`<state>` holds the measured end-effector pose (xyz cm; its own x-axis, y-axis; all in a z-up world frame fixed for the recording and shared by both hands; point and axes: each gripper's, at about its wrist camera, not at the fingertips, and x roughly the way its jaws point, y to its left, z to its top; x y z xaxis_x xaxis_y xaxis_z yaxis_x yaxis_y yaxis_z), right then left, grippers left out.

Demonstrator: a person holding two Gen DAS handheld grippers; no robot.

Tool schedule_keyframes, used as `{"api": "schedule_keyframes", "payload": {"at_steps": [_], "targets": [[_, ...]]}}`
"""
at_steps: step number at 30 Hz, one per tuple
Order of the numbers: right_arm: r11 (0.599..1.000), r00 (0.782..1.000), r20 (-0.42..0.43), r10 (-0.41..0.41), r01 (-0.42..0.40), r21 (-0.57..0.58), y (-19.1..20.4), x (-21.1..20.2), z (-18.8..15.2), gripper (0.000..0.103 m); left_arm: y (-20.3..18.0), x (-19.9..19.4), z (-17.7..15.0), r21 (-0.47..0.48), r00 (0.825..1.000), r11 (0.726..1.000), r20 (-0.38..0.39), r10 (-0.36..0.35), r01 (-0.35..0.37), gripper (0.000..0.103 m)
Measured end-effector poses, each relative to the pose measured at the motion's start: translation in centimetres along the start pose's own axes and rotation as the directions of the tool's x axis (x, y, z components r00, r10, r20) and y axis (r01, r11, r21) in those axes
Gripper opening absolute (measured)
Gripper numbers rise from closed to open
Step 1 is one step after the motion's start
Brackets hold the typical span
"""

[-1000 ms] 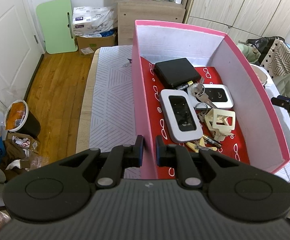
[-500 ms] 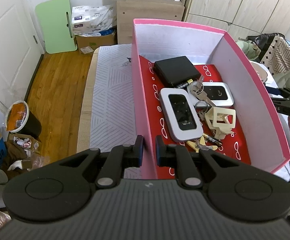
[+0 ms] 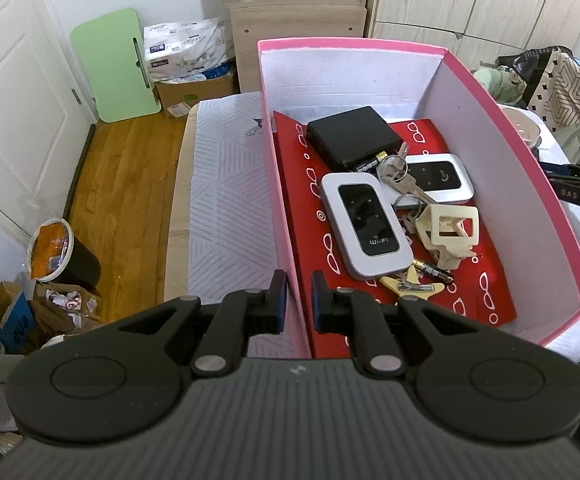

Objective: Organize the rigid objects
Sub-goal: 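Grasp the purple star keychain with the right gripper, then lower the purple star keychain into the pink box and release it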

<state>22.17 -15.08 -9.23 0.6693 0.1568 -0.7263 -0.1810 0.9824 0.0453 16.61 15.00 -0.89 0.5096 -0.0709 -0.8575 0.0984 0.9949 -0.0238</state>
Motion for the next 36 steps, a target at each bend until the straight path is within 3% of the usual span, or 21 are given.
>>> {"api": "schedule_keyframes", "payload": {"at_steps": [11, 15, 21, 27, 33, 36], "targets": [[0.986, 0.983, 0.082, 0.163, -0.164, 0.005, 2.4, -4.8, 1.1, 0.038, 0.2, -0.2, -0.1, -0.015, 1.0, 1.0, 0.002, -0.013, 0.013, 0.012], [0.97, 0.96, 0.141, 0.242, -0.24, -0.031, 4.3, -7.4, 2.4, 0.038, 0.3, -0.2, -0.1, -0.015, 1.0, 1.0, 0.002, -0.015, 0.015, 0.012], [0.921, 0.904, 0.179, 0.389, -0.376, -0.1, 7.5, -10.1, 4.9, 0.038, 0.4, -0.3, -0.1, -0.018, 1.0, 1.0, 0.008, -0.025, 0.025, 0.012], [0.852, 0.848, 0.089, 0.522, -0.513, -0.108, 11.2, -8.4, 7.4, 0.038, 1.1, -0.4, -0.3, -0.047, 0.998, 0.997, 0.022, -0.057, 0.058, 0.012], [0.788, 0.782, -0.094, 0.616, -0.612, 0.073, 13.2, -2.1, 8.9, 0.038, 1.2, -0.4, -0.5, -0.048, 0.998, 0.997, 0.03, -0.063, 0.065, 0.012], [0.779, 0.764, -0.154, 0.626, -0.618, 0.104, 14.5, 0.1, 8.5, 0.038, 1.3, -0.3, -0.4, -0.053, 0.997, 0.996, 0.031, -0.07, 0.072, 0.012]]}}
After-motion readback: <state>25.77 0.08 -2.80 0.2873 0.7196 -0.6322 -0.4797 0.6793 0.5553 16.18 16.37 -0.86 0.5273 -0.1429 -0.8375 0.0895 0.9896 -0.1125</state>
